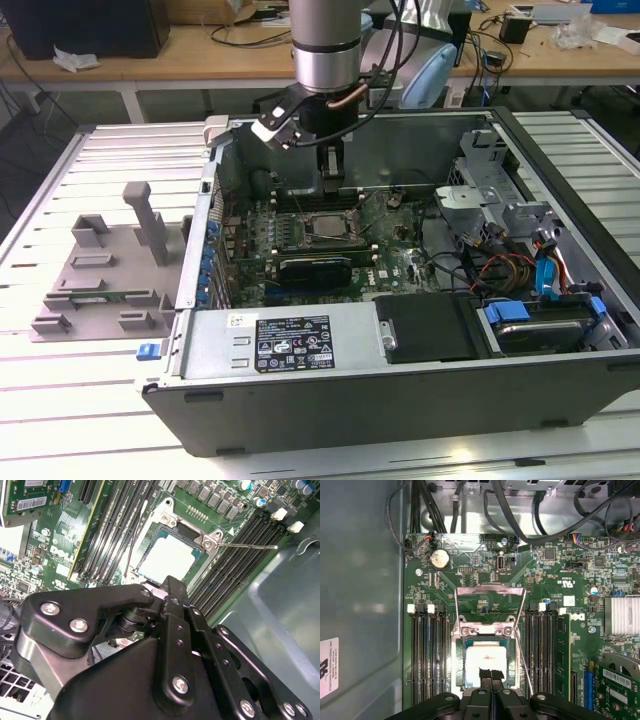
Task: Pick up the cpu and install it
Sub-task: 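Place the cpu into insertion slot, then close the cpu cover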
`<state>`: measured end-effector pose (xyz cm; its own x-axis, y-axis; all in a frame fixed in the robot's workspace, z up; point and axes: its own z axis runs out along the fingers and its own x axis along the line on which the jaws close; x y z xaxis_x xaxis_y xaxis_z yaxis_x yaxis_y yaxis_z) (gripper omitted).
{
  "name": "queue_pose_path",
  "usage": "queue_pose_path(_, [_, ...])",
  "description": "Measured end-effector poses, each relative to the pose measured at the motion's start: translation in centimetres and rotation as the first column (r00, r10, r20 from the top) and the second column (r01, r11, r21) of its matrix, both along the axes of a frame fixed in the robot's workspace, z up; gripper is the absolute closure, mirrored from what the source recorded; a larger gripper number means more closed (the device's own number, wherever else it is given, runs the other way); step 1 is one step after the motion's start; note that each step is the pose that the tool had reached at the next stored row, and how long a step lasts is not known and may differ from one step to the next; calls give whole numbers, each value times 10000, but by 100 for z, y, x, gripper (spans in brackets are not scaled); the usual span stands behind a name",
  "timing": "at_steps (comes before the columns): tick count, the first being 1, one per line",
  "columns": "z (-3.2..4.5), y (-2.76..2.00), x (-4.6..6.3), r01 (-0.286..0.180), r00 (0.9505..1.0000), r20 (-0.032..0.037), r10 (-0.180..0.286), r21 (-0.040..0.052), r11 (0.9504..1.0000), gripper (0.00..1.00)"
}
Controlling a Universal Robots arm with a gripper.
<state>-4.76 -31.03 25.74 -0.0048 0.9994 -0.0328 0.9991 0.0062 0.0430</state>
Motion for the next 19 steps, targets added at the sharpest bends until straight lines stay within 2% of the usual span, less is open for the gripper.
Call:
queue_pose_path(13, [8, 0, 0, 0, 10000, -2, 0, -3, 10000, 89])
queue_pose_path(16, [68, 0, 0, 0, 10000, 0, 0, 0, 10000, 89])
queue_pose_path(19, [184, 0, 0, 0, 10000, 0, 0, 0, 10000, 89])
